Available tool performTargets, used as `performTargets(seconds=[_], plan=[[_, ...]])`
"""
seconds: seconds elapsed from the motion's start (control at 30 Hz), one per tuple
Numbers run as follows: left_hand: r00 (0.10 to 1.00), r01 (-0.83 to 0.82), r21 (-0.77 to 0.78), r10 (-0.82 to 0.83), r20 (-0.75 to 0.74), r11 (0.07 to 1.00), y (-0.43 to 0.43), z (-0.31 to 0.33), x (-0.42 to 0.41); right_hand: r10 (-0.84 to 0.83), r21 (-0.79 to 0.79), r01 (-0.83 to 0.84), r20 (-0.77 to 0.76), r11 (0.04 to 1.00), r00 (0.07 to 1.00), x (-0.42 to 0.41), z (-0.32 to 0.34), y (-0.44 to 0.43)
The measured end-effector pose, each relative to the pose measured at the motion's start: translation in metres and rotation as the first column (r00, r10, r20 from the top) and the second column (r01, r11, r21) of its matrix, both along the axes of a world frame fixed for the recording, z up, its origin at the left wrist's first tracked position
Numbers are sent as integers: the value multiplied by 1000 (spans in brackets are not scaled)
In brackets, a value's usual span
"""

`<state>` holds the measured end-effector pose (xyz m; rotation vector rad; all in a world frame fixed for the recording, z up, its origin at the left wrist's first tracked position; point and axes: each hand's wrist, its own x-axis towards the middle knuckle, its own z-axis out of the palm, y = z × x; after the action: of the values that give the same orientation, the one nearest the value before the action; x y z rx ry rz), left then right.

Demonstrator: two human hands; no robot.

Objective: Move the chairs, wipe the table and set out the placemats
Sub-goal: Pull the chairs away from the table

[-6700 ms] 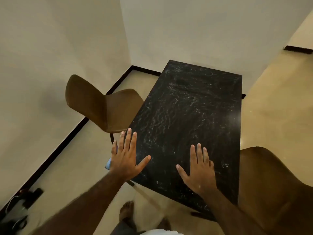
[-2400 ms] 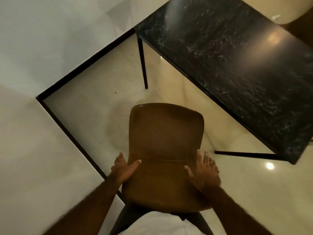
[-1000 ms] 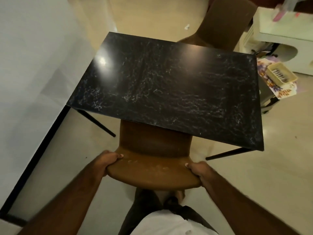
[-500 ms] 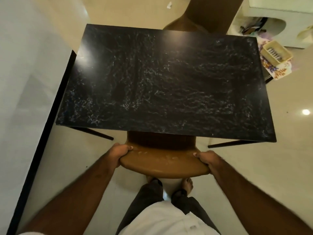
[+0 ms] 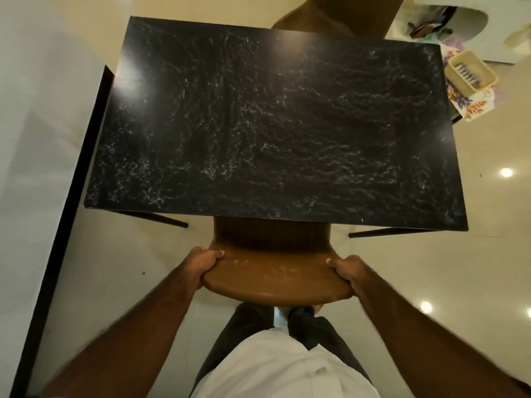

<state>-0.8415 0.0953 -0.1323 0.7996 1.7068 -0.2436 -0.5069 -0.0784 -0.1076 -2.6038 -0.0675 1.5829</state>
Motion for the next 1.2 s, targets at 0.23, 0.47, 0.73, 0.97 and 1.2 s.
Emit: performTargets(seconds=[0.23, 0.47, 0.73, 0.97, 1.2], plan=[[1000, -6, -22, 6, 19, 1000, -20, -1, -14, -15, 29, 15, -15, 999, 1000, -16, -5, -24], [1000, -1, -10, 1, 18, 1000, -15, 0, -16, -44, 47, 46, -27, 998, 999, -21, -6, -22], [1000, -7, -45, 7, 8, 999, -12, -3, -17, -25, 57, 26, -14, 998, 1000, -26, 0, -22], [830, 553, 100, -537, -152, 827, -12, 11, -4, 473, -30, -481, 242, 876, 847, -34, 5, -22], [360, 917, 335, -812, -460, 217, -51, 41, 33, 570, 36, -746, 622, 665, 538, -67, 24, -42]])
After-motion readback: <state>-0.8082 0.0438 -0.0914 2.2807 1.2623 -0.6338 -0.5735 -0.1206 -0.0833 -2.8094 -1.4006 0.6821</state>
